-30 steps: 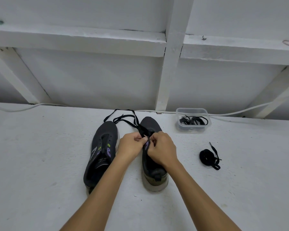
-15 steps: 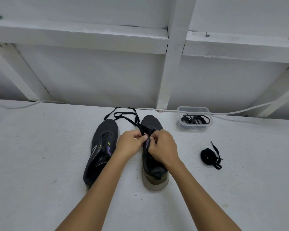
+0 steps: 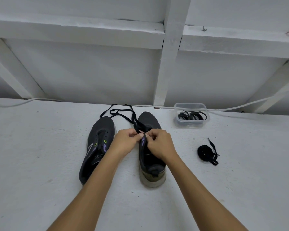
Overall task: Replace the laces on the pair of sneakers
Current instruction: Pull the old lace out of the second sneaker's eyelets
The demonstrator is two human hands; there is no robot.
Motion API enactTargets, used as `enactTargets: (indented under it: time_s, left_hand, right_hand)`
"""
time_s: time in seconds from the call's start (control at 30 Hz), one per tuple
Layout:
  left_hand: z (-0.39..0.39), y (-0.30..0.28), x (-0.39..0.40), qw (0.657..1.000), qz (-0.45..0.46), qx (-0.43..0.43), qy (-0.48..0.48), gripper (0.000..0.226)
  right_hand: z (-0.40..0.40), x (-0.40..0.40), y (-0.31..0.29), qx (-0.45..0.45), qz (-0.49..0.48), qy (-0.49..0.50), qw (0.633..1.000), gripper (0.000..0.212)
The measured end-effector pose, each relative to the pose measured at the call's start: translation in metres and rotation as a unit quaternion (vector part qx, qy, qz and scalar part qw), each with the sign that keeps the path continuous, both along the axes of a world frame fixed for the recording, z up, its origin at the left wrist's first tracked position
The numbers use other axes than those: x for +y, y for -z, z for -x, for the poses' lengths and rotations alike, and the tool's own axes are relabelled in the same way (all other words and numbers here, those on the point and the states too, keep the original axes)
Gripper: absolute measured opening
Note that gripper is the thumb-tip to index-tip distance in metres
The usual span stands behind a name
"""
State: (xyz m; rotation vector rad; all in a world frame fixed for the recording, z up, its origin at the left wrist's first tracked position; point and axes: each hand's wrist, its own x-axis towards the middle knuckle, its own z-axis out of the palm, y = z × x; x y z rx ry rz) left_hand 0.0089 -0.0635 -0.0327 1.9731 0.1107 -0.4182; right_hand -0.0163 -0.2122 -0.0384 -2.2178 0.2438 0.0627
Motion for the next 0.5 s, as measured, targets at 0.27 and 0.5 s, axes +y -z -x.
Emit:
enactTargets:
  time_s: [0.27, 0.5]
  left_hand:
    - [0.005, 0.001, -0.007, 0.997, 0.023, -0.019, -0.076, 0.014]
    - [0.005, -0.004, -0.019, 0.975, 0.132, -0.005, -0.18, 0.018]
  right_hand:
    - [0.007, -0.016, 0.001, -0.01, -0.194, 0.067, 0.979, 0.01]
    - [0.018, -0.039, 0.009, 0.012, -0.209, 0.075, 0.975, 0.011]
